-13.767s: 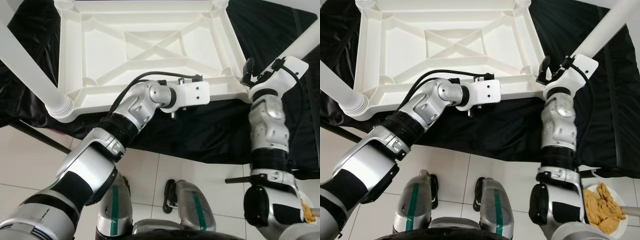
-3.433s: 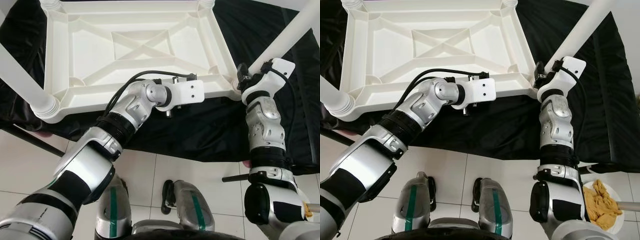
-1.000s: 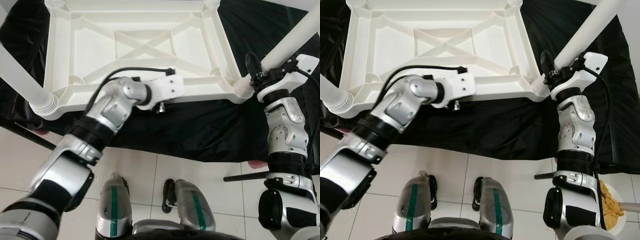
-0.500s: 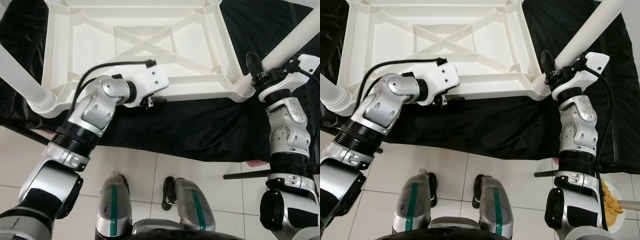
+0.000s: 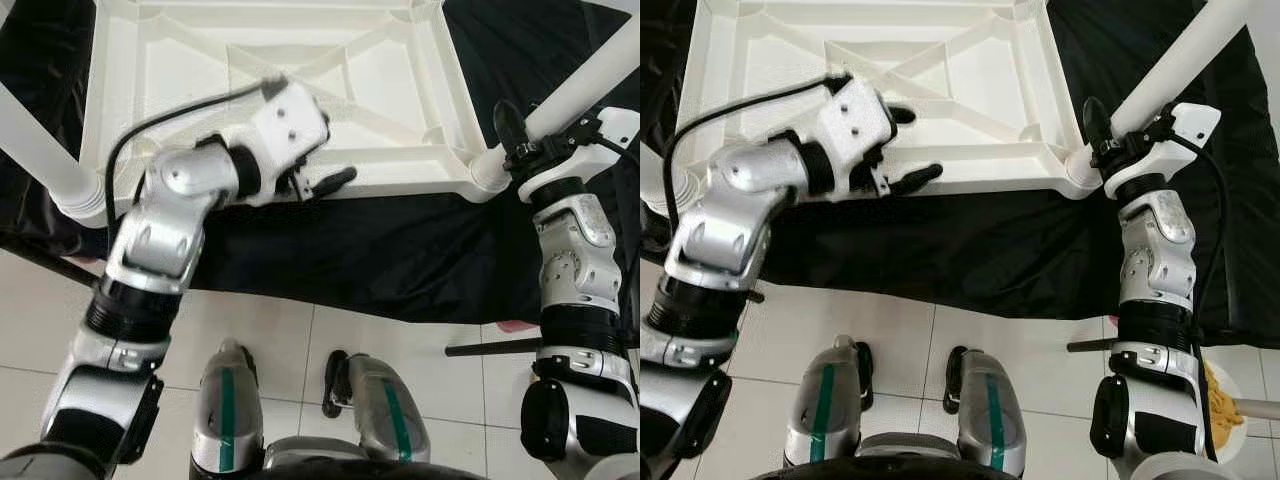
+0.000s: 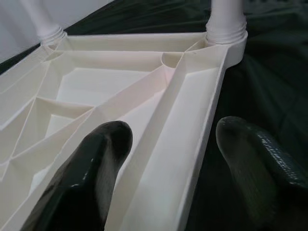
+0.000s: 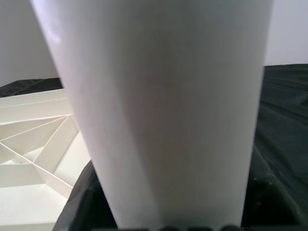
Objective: Building children table
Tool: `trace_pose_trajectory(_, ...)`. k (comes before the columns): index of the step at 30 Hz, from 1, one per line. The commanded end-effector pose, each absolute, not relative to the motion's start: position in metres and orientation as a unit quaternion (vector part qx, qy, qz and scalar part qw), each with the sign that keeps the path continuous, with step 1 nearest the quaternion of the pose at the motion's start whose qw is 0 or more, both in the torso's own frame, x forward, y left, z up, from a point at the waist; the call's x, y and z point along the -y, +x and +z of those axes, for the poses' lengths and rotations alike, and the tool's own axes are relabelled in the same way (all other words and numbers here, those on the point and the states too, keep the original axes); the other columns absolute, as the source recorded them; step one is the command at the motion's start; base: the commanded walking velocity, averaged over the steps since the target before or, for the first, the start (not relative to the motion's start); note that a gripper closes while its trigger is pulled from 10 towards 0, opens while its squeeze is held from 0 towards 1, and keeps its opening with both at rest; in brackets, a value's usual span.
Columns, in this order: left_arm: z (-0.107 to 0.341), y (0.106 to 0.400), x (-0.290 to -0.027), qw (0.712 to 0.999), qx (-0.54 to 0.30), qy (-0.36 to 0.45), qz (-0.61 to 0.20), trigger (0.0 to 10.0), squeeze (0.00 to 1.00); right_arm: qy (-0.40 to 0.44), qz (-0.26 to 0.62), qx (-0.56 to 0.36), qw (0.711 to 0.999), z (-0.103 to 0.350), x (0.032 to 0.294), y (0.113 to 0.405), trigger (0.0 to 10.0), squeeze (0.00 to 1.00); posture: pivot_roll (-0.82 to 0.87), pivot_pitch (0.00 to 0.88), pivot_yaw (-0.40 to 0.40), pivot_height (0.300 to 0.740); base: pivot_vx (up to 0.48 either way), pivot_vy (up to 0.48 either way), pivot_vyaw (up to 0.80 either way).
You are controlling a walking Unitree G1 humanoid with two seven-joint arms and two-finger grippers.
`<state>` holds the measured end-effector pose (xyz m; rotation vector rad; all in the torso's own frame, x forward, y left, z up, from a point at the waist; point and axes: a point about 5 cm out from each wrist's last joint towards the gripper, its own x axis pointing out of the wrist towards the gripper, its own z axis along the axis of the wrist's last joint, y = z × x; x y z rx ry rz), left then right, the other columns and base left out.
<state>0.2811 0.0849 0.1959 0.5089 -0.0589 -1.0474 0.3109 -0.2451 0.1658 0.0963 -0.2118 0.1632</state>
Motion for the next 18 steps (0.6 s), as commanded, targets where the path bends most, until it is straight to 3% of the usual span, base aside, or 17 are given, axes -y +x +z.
trace_pose_trajectory(1, 0.203, 0.273, -0.082, 0.842, 0.070, 0.243, -0.477, 6.4, 0.00, 0.054, 0.074, 0.082, 0.992, 0.155, 0.248, 0.310, 10.0, 0.00, 0.08, 0.091, -0.077, 0.740, 0.000, 0.000, 0.00)
trace_pose_trajectory(3, 0.200, 0.267, -0.083, 0.837, 0.065, 0.237, -0.488, 6.4, 0.00, 0.055, 0.074, 0.082, 0.992, 0.155, 0.249, 0.311, 10.0, 0.00, 0.08, 0.091, -0.077, 0.740, 0.000, 0.000, 0.00)
trace_pose_trajectory(4, 0.195, 0.261, -0.083, 0.829, 0.049, 0.227, -0.509, 0.0, 0.00, 0.054, 0.074, 0.083, 0.992, 0.155, 0.249, 0.311, 10.0, 0.00, 0.08, 0.091, -0.078, 0.740, 0.000, 0.000, 0.00)
trace_pose_trajectory(13, 0.164, 0.239, -0.094, 0.783, -0.039, 0.236, -0.574, 0.0, 0.00, 0.051, 0.072, 0.083, 0.993, 0.156, 0.250, 0.312, 10.0, 0.00, 0.09, 0.094, -0.078, 0.740, 0.000, 0.000, 0.00)
trace_pose_trajectory(18, 0.158, 0.243, -0.097, 0.789, -0.052, 0.246, -0.561, 0.0, 0.00, 0.052, 0.072, 0.084, 0.992, 0.156, 0.250, 0.312, 10.0, 0.00, 0.09, 0.093, -0.077, 0.740, 0.000, 0.000, 0.00)
